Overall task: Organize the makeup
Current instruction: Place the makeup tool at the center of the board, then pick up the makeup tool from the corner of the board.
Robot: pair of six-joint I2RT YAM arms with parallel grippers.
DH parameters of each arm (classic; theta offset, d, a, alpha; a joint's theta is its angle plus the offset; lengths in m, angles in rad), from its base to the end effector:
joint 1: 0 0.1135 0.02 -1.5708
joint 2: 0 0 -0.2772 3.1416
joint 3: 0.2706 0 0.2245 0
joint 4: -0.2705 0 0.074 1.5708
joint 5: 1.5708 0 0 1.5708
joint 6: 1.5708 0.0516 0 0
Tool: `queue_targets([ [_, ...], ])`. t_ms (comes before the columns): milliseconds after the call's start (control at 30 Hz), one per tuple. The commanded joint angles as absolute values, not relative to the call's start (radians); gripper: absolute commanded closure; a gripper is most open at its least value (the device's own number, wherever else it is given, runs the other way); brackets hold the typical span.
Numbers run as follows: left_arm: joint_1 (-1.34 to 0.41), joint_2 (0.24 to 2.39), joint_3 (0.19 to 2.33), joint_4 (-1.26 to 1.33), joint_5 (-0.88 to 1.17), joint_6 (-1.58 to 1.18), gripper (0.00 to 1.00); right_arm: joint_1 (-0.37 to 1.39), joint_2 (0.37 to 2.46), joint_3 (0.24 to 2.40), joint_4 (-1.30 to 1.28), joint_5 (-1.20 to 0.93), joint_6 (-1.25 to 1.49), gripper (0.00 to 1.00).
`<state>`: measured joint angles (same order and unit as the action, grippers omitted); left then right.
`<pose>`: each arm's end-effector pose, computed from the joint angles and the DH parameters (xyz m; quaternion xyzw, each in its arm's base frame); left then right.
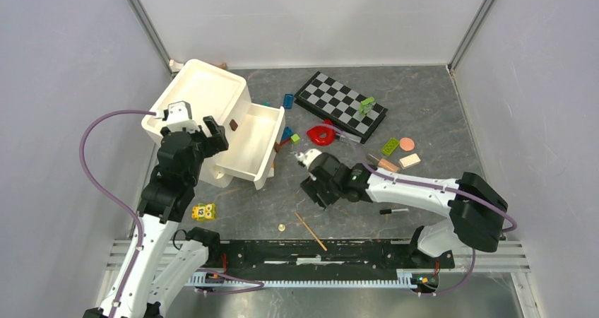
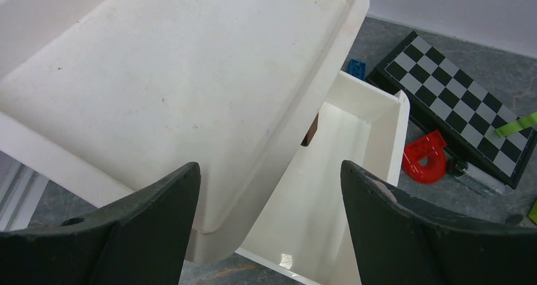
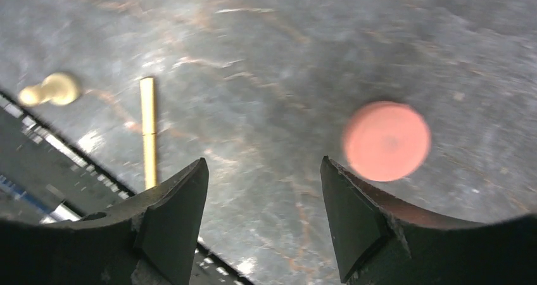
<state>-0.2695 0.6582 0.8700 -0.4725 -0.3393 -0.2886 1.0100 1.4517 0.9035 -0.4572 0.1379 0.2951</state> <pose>0.1184 -0.0149 0.3556 -0.1103 0.7806 -0.0367 0.6141 0.1496 0.2249 0.2216 -0.3172 0.9042 0.1164 0.2613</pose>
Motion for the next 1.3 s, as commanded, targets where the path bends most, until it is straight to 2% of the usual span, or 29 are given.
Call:
queue_targets([
  [0,-0.261,0.655,0.867,-0.437,-0.364,-0.255,0.12,1.136,1.461,0.923,-0.442,0.142,0.348,0.3],
  [267,-0.259,0.651,0.867,-0.439,-0.361,-0.253,0.12,1.292,1.567,0.957,-0.433,0.202,0.425,0.38],
  [533,-0.259,0.647,0.867,-0.439,-0.356,-0.255,0.12,1.314,1.629,0.949,-0.426,0.215,0.461,0.41],
  [767,-0.259,0.643,0.867,-0.439,-0.359,-0.253,0.12,1.331,1.663,0.95,-0.431,0.203,0.47,0.5],
  [1167,-0.259,0.644,0.865,-0.44,-0.359,-0.253,0.12,1.332,1.631,0.957,-0.417,0.247,0.498,0.86],
  [1267,-0.259,0.642,0.865,-0.44,-0.361,-0.253,0.12,1.315,1.613,0.97,-0.417,0.249,0.495,0.9],
])
